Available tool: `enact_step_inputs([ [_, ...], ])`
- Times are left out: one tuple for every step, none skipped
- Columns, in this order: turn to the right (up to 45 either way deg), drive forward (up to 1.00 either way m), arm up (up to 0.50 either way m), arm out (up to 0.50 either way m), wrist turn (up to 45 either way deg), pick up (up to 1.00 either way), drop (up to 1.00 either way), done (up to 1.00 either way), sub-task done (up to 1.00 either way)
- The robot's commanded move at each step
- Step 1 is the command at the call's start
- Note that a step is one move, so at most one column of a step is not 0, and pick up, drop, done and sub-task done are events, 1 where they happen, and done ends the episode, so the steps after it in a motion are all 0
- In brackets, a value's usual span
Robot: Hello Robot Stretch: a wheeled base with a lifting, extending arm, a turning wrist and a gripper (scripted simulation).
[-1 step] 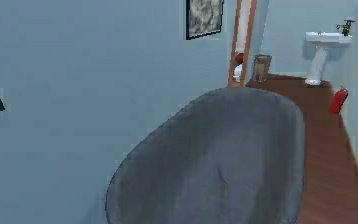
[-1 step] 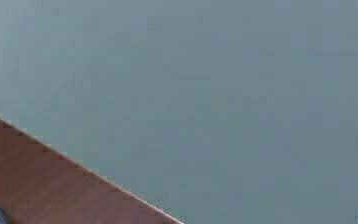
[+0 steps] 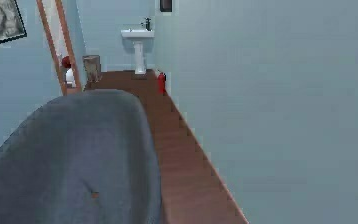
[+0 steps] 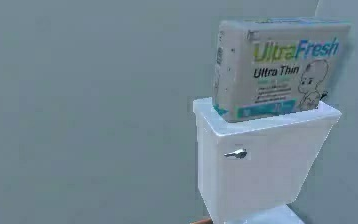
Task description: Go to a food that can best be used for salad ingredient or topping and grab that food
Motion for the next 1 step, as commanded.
enact_step_inputs([
  [27.0,0.00,0.00,0.00,0.0,0.00,0.00,0.00,0.00],
])
